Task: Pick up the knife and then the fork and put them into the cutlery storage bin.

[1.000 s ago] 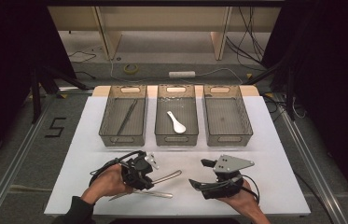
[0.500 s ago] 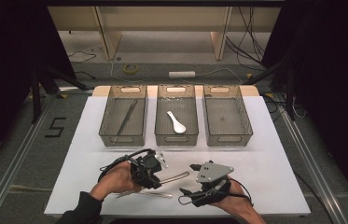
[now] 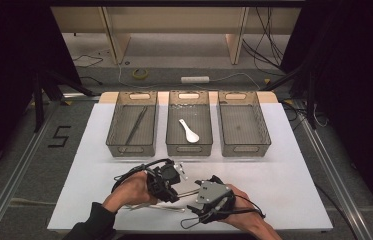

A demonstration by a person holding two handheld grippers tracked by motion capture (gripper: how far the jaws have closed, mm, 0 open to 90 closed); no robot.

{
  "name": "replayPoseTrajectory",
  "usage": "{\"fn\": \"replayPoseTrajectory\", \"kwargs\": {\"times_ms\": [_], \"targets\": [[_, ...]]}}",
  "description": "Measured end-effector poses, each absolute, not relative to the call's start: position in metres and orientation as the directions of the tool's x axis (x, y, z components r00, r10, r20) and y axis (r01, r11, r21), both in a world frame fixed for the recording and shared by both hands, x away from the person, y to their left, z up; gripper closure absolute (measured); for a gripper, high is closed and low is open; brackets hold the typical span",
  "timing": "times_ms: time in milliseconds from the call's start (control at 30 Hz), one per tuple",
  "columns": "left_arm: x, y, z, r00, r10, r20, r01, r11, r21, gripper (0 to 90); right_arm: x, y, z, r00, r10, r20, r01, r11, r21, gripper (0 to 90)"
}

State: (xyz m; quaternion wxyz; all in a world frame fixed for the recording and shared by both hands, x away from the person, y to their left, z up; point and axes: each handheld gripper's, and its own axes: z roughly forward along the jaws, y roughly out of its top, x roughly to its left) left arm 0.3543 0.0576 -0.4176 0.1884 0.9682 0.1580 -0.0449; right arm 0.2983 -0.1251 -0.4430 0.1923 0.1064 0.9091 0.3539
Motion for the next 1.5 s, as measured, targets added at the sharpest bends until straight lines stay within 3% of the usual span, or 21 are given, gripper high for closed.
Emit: {"fn": "replayPoseTrajectory", "kwargs": {"times_ms": [833,1033,1333,1500], "targets": [[0.351,0.044,-0.414,0.956,0.229,-0.184,0.28,-0.901,0.333,79.6,0.295,-0.113,-0.455,-0.893,0.179,-0.414,-0.087,0.833,0.547,62.8],[0.349,0.042,-0.415,0.958,0.217,-0.188,0.27,-0.904,0.33,79.6,0.293,-0.111,-0.456,-0.886,0.161,-0.434,-0.108,0.84,0.532,74.7],[0.346,0.041,-0.413,0.963,0.195,-0.185,0.249,-0.908,0.338,79.7,0.289,-0.111,-0.457,-0.89,0.058,-0.452,-0.182,0.865,0.468,83.6],[0.346,0.041,-0.412,0.962,0.203,-0.181,0.256,-0.9,0.353,79.0,0.289,-0.111,-0.454,-0.886,0.052,-0.461,-0.19,0.865,0.465,84.3]]}}
